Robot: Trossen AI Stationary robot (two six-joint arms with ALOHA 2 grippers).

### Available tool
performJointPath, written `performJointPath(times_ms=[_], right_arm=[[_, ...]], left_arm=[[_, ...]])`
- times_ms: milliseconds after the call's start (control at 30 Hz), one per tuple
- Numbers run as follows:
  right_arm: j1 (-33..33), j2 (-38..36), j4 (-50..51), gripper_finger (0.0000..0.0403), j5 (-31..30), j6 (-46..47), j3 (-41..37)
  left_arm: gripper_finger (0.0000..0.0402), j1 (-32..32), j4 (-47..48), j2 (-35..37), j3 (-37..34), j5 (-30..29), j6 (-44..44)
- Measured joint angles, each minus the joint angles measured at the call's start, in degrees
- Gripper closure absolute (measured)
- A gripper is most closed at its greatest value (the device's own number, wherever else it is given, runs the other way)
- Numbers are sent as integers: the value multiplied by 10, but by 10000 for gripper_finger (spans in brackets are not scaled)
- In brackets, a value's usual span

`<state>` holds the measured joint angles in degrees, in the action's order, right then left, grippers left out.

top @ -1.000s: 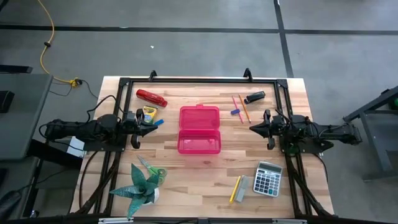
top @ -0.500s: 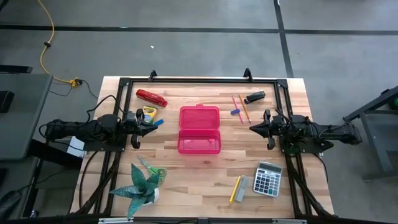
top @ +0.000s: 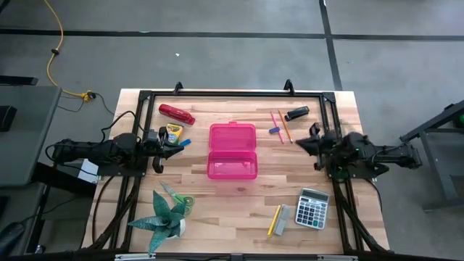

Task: Pack school essentials
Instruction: Put the orange pencil into the pink supply box

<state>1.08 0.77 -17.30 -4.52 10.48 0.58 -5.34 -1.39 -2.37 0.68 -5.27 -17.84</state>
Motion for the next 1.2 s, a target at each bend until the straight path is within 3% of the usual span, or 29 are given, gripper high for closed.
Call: performJointPath(times_ms=[200, 267, 433, 567, 667, 767, 900, 1033, 1200], right_arm=[[0, -1, -269, 403, -136, -46, 0], [0, -1, -316, 403, -147, -61, 0], [0, 0, -310, 403, -156, -79, 0], [0, 0, -279, 403, -192, -74, 0], [0, 3, -271, 403, -210, -65, 0], [0, 19, -281, 403, -221, -64, 0], [0, 64, -323, 403, -224, -49, 5], [0, 134, -316, 403, -214, -68, 63], [0, 238, -175, 403, -207, -124, 178]], left_arm=[[401, 0, 0, 0, 0, 0, 0], [401, 0, 0, 0, 0, -2, 0], [402, 0, -36, 0, 0, -18, -9], [401, 0, -125, 0, 0, -21, -98], [401, -3, -210, -7, 0, -98, -117], [402, -16, -253, -25, 26, -105, -113], [402, -38, -201, -87, 109, -76, -112], [401, -64, -100, -175, 210, -25, -76], [402, -101, 23, -249, 306, 15, -72]])
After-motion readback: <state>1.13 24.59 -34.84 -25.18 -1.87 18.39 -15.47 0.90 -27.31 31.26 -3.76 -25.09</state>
